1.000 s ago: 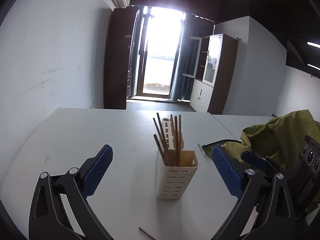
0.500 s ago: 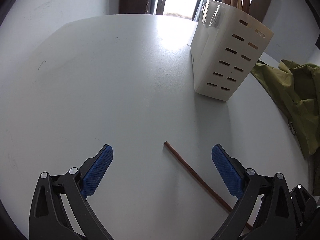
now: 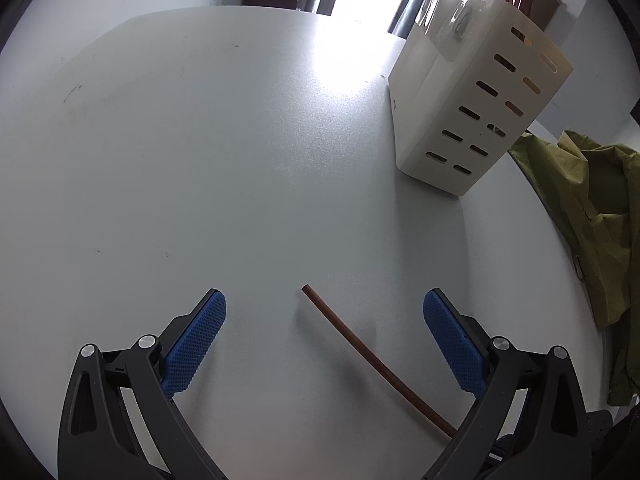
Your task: Organize utensils
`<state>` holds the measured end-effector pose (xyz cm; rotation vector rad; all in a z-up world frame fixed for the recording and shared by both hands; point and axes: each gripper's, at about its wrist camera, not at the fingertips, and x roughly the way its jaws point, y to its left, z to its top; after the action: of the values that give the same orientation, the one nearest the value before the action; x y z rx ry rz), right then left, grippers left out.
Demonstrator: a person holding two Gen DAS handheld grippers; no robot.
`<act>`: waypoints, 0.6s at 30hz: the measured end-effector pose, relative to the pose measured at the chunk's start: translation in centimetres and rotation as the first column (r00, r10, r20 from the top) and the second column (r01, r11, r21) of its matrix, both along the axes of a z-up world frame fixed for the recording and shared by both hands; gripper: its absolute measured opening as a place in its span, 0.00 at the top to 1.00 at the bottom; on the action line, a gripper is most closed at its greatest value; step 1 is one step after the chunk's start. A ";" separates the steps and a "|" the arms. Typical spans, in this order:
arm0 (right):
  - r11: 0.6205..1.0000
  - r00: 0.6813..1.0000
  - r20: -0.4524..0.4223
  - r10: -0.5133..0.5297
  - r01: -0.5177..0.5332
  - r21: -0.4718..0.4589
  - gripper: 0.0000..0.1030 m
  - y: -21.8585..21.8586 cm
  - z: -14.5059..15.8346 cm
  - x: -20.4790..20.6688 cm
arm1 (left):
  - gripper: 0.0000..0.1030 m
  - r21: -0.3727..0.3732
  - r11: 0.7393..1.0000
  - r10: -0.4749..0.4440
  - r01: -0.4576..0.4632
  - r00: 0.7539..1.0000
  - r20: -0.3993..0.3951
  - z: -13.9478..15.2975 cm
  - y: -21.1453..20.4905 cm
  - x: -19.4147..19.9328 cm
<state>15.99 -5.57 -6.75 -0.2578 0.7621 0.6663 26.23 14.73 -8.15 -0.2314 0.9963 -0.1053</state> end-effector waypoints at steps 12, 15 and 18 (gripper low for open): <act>0.996 0.982 0.183 -0.045 0.029 0.089 0.94 -0.4 5.0 -2.4 | 0.40 -0.164 0.985 -0.036 0.054 0.993 0.108 6.7 -1.1 -1.0; 0.993 0.975 0.219 -0.049 0.024 0.115 0.94 -0.7 6.2 -2.9 | 0.53 -0.184 0.981 -0.044 0.067 0.990 0.131 8.1 -1.2 -1.1; 0.991 0.965 0.255 -0.066 0.034 0.128 0.94 -1.1 7.1 -3.3 | 0.87 -0.228 0.967 -0.082 0.109 0.989 0.124 8.5 -1.6 -0.7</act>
<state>12.69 -6.69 0.39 -0.2069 0.4736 0.6146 25.53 13.17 0.37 -0.3894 0.8813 -0.3226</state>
